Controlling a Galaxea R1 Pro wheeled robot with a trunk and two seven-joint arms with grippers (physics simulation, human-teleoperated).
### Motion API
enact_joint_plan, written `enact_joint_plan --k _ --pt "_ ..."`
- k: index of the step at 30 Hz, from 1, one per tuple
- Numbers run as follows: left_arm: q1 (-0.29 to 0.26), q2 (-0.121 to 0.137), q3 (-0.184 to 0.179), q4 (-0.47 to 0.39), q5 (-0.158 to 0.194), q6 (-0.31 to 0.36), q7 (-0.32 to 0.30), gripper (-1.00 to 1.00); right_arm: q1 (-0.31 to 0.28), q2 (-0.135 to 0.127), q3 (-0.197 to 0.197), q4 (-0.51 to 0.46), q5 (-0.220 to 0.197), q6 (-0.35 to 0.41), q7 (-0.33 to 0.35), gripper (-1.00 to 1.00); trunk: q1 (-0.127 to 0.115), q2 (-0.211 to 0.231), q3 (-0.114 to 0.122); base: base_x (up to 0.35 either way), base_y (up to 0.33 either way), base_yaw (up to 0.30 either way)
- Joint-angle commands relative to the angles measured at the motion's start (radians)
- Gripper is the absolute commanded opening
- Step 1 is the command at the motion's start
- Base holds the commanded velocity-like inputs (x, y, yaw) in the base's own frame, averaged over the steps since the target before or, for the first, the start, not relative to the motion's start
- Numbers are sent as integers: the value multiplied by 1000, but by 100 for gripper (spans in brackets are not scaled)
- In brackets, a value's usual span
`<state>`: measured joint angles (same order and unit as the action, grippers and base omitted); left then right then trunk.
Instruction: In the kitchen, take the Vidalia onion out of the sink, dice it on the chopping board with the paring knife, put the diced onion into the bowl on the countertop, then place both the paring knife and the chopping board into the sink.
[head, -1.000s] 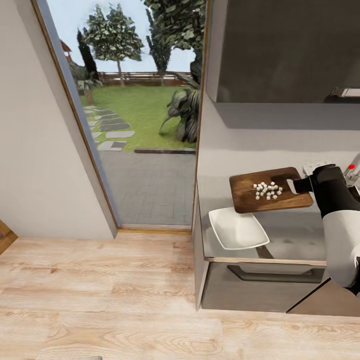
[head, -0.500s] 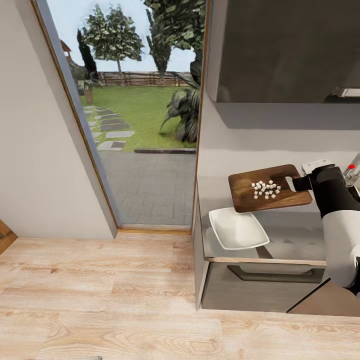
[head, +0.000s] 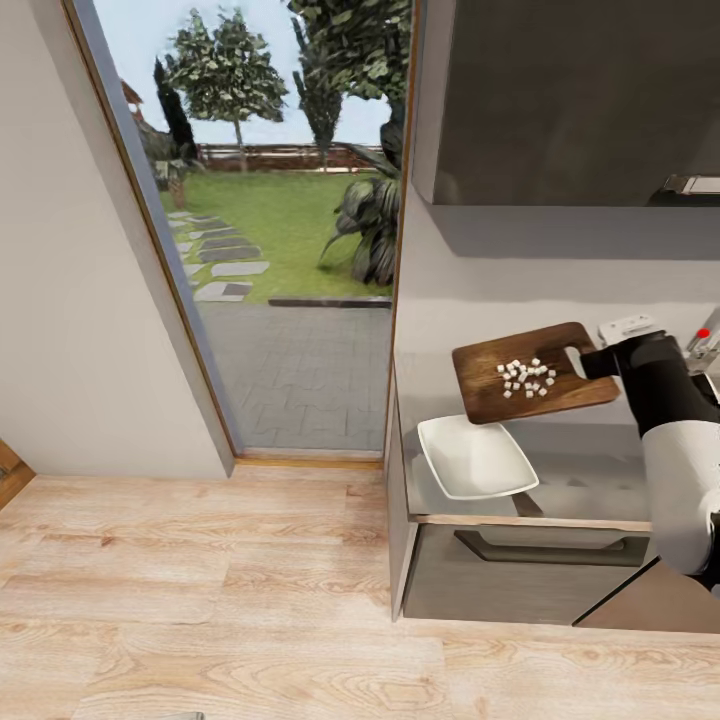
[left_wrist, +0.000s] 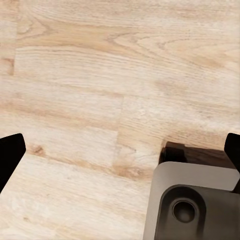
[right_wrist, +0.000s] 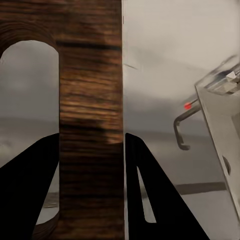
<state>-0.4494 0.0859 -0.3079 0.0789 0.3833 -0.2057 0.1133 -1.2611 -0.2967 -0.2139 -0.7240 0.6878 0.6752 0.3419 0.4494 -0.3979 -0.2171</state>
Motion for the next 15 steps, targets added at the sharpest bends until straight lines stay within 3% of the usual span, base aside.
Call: enact_joint_plan --k 1,11,15 --pt "-2 0 -8 4 6 -5 0 100 -1 4 -2 -1 12 1 8 -100 1 -2 -2 0 0 0" --pt "-2 0 -8 4 6 -5 0 100 -1 26 -2 -2 46 -6 8 -100 1 -2 -2 -1 0 0" --pt "-2 0 -8 4 6 -6 0 100 -1 28 -2 -2 46 -6 8 -100 1 -2 -2 -145 0 0"
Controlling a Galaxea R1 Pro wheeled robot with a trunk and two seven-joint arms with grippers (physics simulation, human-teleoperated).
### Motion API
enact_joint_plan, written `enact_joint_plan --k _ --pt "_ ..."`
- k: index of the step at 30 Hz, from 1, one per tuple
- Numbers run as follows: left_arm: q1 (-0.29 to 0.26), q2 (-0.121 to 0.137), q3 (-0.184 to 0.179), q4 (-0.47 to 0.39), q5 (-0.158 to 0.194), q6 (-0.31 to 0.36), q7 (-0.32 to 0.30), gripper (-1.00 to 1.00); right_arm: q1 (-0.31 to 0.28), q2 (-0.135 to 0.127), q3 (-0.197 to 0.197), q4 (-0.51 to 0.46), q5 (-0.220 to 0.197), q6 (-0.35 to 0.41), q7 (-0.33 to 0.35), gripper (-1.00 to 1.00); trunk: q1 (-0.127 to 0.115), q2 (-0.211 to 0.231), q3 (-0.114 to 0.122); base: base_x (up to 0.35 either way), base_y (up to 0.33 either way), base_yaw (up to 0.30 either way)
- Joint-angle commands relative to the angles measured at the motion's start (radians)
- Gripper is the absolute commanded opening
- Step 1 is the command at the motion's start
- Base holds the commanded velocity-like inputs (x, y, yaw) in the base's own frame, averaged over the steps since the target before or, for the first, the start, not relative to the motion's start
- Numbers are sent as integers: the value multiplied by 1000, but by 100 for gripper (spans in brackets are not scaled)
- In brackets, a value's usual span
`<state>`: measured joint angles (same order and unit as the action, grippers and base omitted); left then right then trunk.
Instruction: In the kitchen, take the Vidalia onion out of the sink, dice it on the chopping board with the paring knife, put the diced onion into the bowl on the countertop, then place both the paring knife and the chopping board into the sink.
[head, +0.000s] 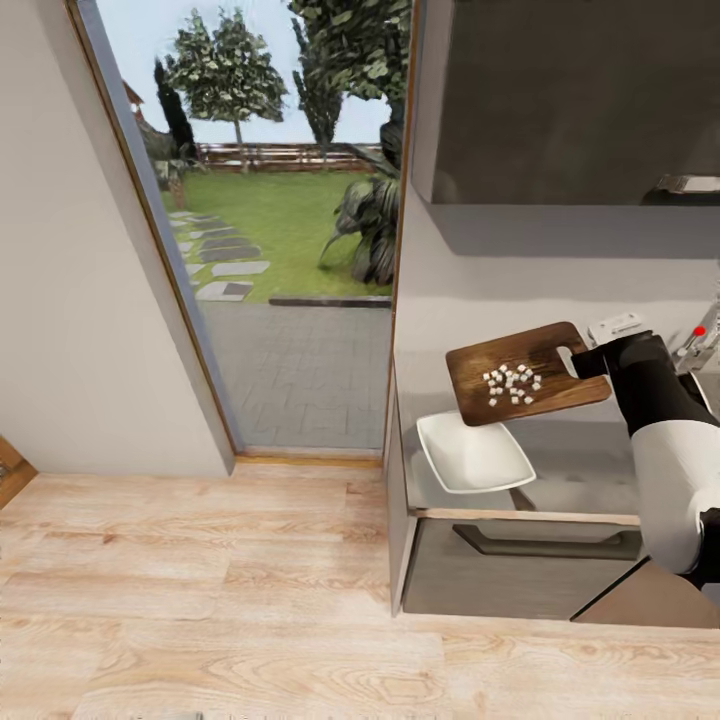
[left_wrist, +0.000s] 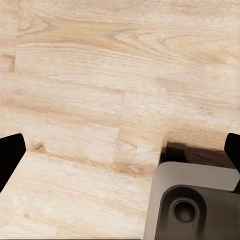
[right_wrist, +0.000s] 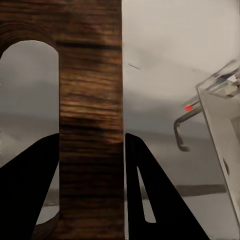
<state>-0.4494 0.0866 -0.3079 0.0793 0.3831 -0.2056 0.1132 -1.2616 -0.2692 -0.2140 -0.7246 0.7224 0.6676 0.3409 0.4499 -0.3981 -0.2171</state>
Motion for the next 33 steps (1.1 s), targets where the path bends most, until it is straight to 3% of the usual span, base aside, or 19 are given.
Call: enact_joint_plan --k 1,10,22,33 --pt "-2 0 -8 3 7 -6 0 100 -1 1 -2 -2 11 1 10 -100 0 -2 -2 -121 0 0" --pt "-2 1 -9 3 7 -6 0 100 -1 5 -2 -8 11 1 10 -100 0 -2 -2 -19 0 0" --pt "-2 2 -8 3 7 -6 0 100 -1 36 -2 -9 12 3 -6 -100 0 -2 -2 -87 0 0" --pt "-2 2 -8 3 7 -6 0 100 -1 48 -2 -9 12 3 -36 -100 0 -2 -2 0 0 0"
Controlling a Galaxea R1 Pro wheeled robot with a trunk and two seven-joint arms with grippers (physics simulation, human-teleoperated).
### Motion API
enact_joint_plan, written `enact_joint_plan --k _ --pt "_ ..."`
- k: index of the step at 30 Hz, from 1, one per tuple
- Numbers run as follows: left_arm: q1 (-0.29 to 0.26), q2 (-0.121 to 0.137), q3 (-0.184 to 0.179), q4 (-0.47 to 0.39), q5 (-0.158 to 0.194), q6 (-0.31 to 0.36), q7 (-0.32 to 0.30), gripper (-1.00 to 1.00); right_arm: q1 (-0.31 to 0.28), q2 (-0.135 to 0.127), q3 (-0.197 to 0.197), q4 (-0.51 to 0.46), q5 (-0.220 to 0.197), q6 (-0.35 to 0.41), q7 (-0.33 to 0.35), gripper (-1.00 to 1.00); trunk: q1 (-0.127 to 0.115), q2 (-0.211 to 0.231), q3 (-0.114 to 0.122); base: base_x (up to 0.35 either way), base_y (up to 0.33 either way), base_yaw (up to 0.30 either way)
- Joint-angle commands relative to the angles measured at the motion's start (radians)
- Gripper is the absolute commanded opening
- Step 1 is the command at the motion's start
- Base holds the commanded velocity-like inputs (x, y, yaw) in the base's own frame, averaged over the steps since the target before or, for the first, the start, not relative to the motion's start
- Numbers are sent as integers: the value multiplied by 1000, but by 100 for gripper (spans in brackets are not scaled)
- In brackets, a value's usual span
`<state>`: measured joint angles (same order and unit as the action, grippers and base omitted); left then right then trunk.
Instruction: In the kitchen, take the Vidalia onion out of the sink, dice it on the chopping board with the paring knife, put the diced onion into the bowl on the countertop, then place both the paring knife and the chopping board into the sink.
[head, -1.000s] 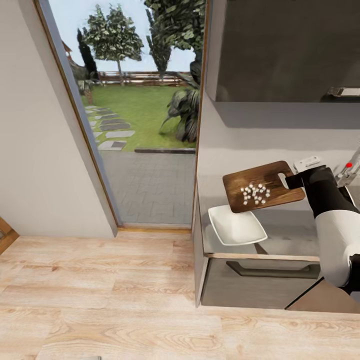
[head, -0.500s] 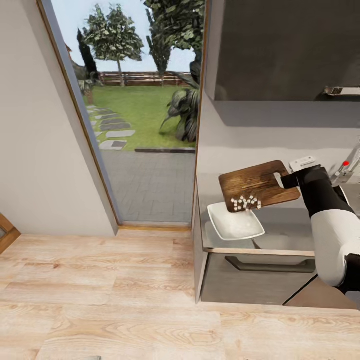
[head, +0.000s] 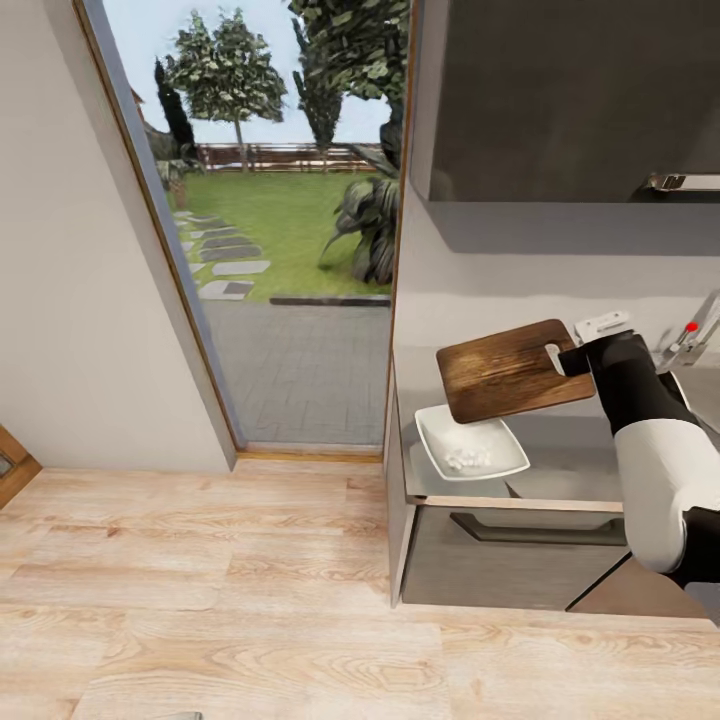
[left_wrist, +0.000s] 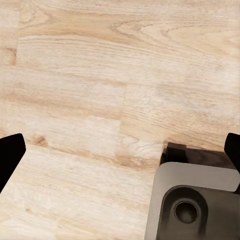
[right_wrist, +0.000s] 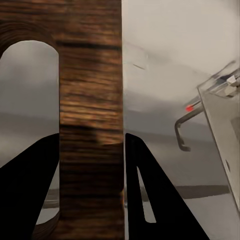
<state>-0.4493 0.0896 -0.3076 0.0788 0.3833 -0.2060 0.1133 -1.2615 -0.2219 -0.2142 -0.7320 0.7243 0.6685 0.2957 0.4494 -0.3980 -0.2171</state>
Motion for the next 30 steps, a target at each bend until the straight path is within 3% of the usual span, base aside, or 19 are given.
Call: enact_joint_plan --k 1,8,10,12,15,18,22,27,29,30 --pt "-2 -1 -8 4 6 -6 0 100 -1 1 -2 -1 10 2 5 -100 1 -2 -2 0 0 0" --pt "-2 -1 -9 4 6 -6 0 100 0 -5 -16 -5 0 4 5 -100 1 -2 -2 0 0 0" --pt "-2 -1 -9 4 6 -6 0 100 0 -27 -67 -5 -38 6 60 -100 1 -2 -2 0 0 0" --pt "-2 -2 -9 4 6 -6 0 100 0 -63 -155 -5 -81 9 161 -100 1 -2 -2 0 0 0" --pt "-2 -3 -10 4 6 -6 0 100 1 -82 -215 -5 -98 12 235 -100 1 -2 -2 0 0 0" --pt "-2 -5 -9 3 6 -6 0 100 1 -77 -231 22 -108 14 253 -100 1 -2 -2 0 0 0" --pt "-2 -7 -9 3 6 -11 1 100 0 -69 -236 149 -111 -5 256 -100 1 -2 -2 0 0 0" --pt "-2 -8 -9 1 5 -16 2 100 1 -57 -248 251 -111 -146 244 -100 1 -2 -2 0 0 0" --pt "-2 -13 -10 0 5 -16 2 100 0 -59 -298 295 -116 -177 234 -100 1 -2 -2 0 0 0" --pt "-2 -17 -10 0 5 -16 2 100 0 -59 -342 303 -120 -189 230 -100 1 -2 -2 0 0 0"
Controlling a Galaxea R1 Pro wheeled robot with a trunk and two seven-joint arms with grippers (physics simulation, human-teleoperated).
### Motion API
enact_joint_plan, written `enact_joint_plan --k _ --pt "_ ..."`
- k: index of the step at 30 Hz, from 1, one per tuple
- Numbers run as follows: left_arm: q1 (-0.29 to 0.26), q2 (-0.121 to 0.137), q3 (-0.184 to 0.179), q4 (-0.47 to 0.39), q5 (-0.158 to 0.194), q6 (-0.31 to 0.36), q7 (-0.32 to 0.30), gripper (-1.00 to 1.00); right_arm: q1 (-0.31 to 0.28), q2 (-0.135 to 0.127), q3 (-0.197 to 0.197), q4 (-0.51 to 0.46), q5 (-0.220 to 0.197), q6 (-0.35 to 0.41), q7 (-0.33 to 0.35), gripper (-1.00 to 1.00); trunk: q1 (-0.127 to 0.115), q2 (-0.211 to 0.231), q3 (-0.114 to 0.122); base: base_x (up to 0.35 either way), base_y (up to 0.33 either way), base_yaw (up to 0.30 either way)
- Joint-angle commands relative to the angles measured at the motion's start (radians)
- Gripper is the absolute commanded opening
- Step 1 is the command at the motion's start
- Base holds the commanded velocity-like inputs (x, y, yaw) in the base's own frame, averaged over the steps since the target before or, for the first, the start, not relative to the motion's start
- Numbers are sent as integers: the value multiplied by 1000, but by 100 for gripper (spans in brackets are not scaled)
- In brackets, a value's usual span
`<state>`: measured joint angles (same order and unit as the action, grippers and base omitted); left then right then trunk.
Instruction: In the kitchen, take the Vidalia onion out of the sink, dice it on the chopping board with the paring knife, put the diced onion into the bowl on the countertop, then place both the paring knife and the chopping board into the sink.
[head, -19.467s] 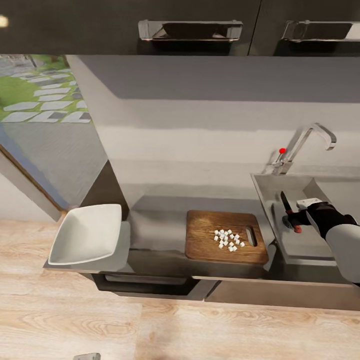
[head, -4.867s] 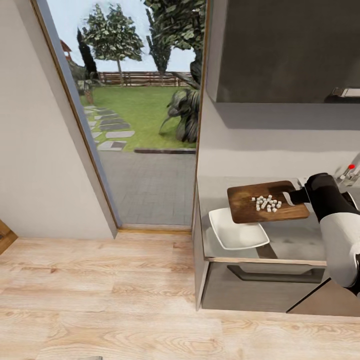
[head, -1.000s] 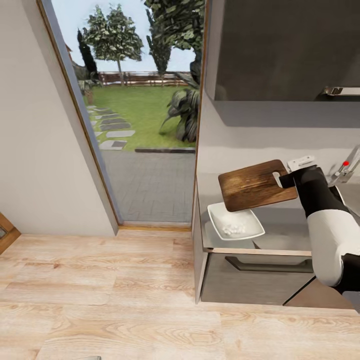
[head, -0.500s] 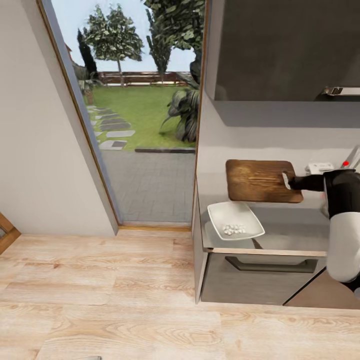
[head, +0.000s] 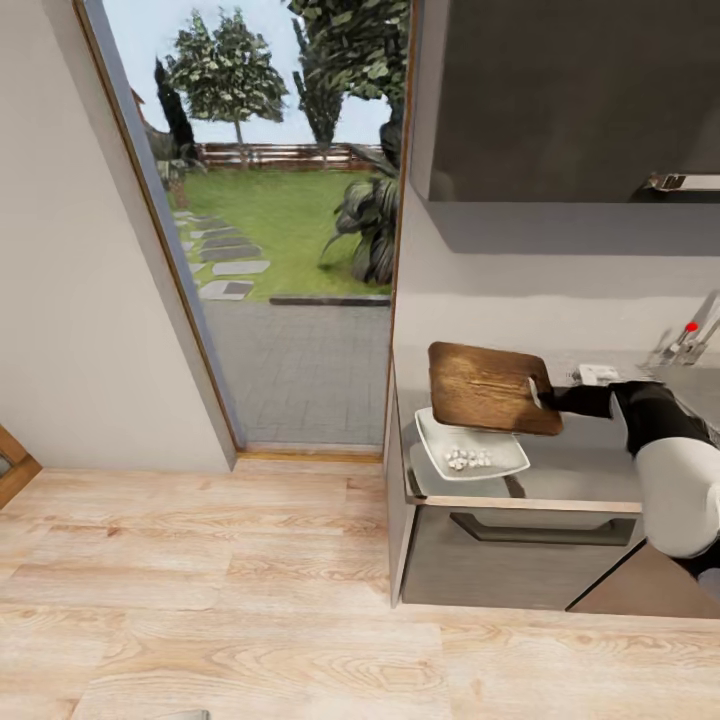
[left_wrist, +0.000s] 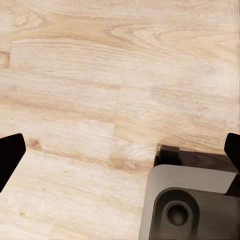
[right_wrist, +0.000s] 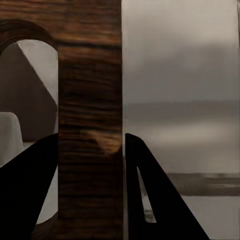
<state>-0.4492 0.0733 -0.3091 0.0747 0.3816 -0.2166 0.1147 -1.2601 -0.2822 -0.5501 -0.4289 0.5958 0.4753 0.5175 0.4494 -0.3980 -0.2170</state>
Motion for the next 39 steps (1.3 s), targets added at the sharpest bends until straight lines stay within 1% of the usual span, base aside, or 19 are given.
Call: enact_joint_plan --k 1,3,4,8,10,13,16,21,25,27,29,32,33,34,35,36,37,38,39 --pt "-2 -5 -8 4 6 -6 0 100 -1 0 -45 3 7 0 6 -100 1 -2 -2 0 -17 0" --pt "-2 -9 -8 5 6 -6 0 100 -1 -3 -79 5 6 -3 4 -100 1 -2 -2 0 -96 0" --pt "-2 -11 -8 5 7 -5 0 100 -1 -4 -88 4 6 -2 3 -100 1 -2 -2 0 -218 0" --pt "-2 -11 -8 5 7 -4 1 100 -1 -12 -97 -7 6 4 -4 -100 1 -2 -2 0 -286 0" --pt "-2 -12 -8 5 7 -4 2 100 -1 -16 -98 -16 6 6 -26 -100 1 -2 -2 0 -313 0" --pt "-2 -13 -8 5 7 -4 3 100 -1 -25 -99 -40 5 31 -114 -100 1 -2 -2 0 -318 0" --pt "-2 -13 -8 5 7 -5 3 100 -1 -25 -100 -66 4 73 -171 -100 1 -2 -2 0 -319 0" --pt "-2 -13 -8 5 7 -5 3 100 -1 -27 -99 -104 5 102 -200 -100 1 -2 -2 0 -319 0" --pt "-2 -13 -8 5 7 -5 5 100 -1 -25 -99 -124 4 178 -264 -100 1 -2 -2 0 -319 0" --pt "-2 -13 -8 5 7 -5 6 100 -2 -22 -101 -127 4 189 -283 -100 1 -2 -2 0 -319 0" --pt "-2 -13 -8 5 7 -5 5 100 -2 -18 -99 -129 4 206 -320 -100 1 -2 -2 0 -320 0" --pt "-2 -13 -8 5 7 -6 5 100 -2 -16 -100 -130 3 236 -467 -100 1 -2 -2 0 -319 0" --pt "-2 -13 -8 5 7 -6 5 100 -2 -17 -100 -131 -6 241 -547 -100 1 -2 -2 0 -316 0" --pt "-2 -13 -8 5 7 -6 5 100 -2 -17 -100 -132 -30 243 -624 -100 1 -2 -2 0 -315 0" --pt "-2 -13 -8 5 7 -6 5 100 -2 -18 -100 -132 -57 244 -678 -100 1 -2 -2 0 -314 0" --pt "-2 -13 -8 5 7 -6 5 100 -2 -18 -100 -132 -114 245 -767 -100 1 -2 -2 0 -314 0" --pt "-2 -13 -8 5 7 -6 5 100 -2 -19 -100 -132 -161 245 -834 -100 1 -2 -2 0 -316 0" --pt "-2 -13 -8 5 7 -5 5 100 -3 -20 -100 -132 -238 244 -943 -100 1 -2 -2 0 -317 0" --pt "-2 -13 -8 5 7 -5 5 100 -4 -20 -100 -132 -292 243 -1017 -100 1 -2 -2 0 -318 0"
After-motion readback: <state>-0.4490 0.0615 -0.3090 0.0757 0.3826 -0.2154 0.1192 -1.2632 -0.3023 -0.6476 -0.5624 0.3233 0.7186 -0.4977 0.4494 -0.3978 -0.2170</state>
